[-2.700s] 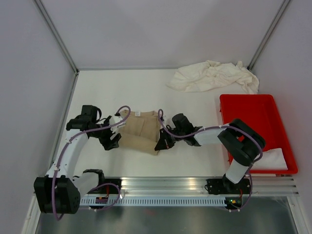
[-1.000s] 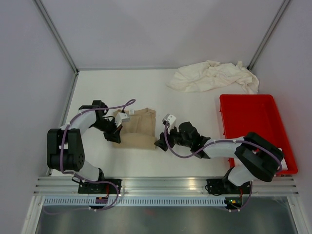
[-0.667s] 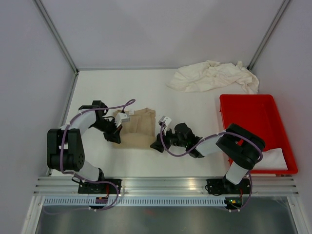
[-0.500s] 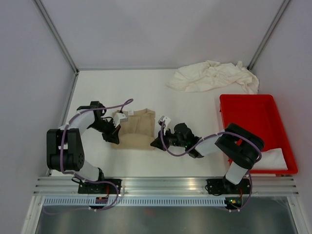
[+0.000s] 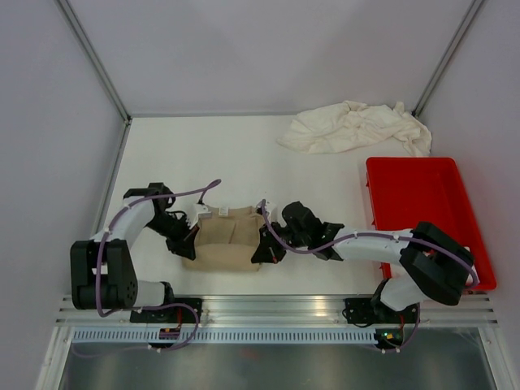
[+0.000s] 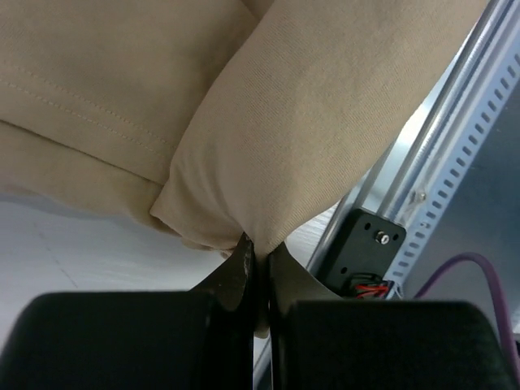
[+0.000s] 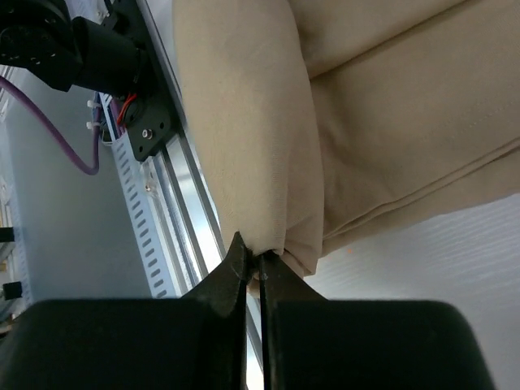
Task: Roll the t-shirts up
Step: Roll the tshirt
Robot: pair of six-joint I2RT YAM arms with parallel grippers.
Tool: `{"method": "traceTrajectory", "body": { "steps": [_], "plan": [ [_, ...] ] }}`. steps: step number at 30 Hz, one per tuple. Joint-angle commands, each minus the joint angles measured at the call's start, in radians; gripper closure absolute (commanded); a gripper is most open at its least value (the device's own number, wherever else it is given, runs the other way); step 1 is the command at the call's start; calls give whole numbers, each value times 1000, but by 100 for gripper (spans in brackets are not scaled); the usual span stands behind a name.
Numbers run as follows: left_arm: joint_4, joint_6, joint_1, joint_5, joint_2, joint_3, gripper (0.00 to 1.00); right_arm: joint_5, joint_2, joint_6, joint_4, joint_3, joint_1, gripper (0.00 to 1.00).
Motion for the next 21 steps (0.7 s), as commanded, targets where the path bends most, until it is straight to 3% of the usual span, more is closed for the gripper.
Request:
{"method": "traceTrajectory", "body": {
  "steps": [1,6,9,13,15,21],
  "plan": [
    [-34,-39,10,-41,17,-5,98,-70,50,80,-37,6,-1,100],
    [36,-147,32,-88,162,38,98,-132,156,188,124,-6,-93,100],
    [90,-232,36,-128,230,71,96,-78,178,192,164,-48,-165,97],
    [104,-260,35,-97,246,93,92,-23,192,159,158,-20,-170,79],
    [104,-267,35,-88,246,92,91,-3,167,127,131,-3,-168,66],
    [110,-278,35,-79,242,82,91,323,-80,-119,-171,47,-145,59]
  ]
}}
